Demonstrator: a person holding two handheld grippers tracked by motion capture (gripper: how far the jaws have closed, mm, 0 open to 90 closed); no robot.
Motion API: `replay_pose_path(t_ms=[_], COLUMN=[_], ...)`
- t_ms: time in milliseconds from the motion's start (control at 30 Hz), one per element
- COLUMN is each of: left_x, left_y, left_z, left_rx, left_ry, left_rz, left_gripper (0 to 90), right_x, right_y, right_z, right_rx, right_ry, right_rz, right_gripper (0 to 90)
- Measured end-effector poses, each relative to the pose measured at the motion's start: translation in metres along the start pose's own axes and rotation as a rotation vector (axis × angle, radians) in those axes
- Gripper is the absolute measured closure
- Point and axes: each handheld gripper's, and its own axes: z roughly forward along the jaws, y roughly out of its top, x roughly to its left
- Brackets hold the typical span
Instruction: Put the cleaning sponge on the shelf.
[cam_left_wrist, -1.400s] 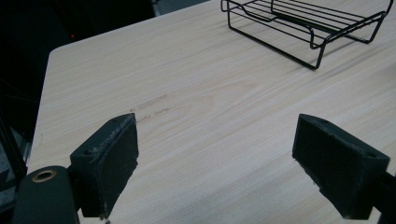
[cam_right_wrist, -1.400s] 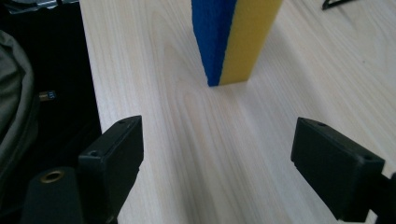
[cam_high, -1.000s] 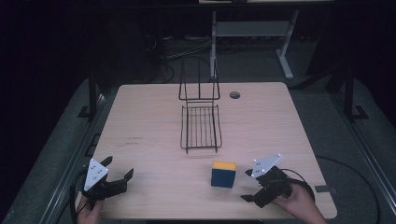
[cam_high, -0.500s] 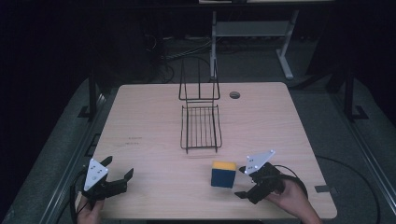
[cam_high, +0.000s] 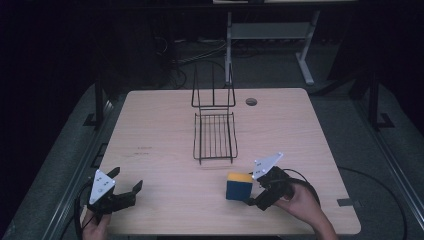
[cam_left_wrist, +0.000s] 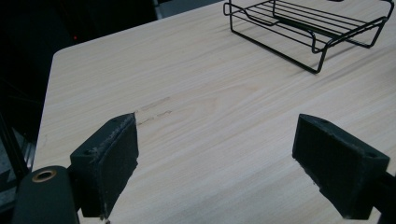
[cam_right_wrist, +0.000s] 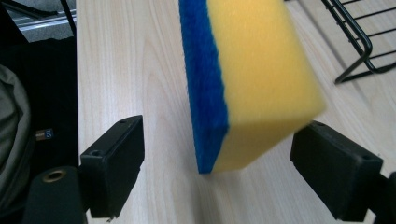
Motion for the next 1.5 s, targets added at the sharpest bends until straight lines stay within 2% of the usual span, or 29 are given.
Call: replay_pose_path(t_ms=[100,267,367,567,767,1033,1500], left_x=[0.0,-0.001,-0.001,0.0,-0.001,0.0,-0.001], left_y=[0.0,0.0,0.0,0.0,0.0,0.0,0.001], left_z=[0.0,0.001,0.001,0.001,0.001,0.001,0.001], left_rx=[0.0,0.001,0.001,-0.002,-0.002,-0.001,0.002], left_ry=[-0.001,-0.005,-0.005,-0.006,-0.005,-0.004,-0.005], left_rz=[-0.002,0.005,0.004,-0.002,0.0,0.0,0.003], left_gripper=[13.9,13.9,13.9,13.9,13.9,13.9,13.9], right_x=[-0.002,-0.004,-0.006,-0.006,-0.007,-0.006,-0.006], right_y=[0.001,0.002,0.003,0.005,0.007,0.009,0.01], right_z=[0.003,0.006,0.009,0.014,0.016,0.017,0.014], right_rx=[0.003,0.009,0.015,0.027,0.034,0.025,0.015], right_ry=[0.005,0.005,0.004,-0.009,-0.004,0.007,0.027], right_rz=[-0.014,0.004,-0.004,-0.01,-0.009,-0.029,-0.04], right_gripper=[21.6,22.6,24.2,31.9,40.1,53.2,56.0])
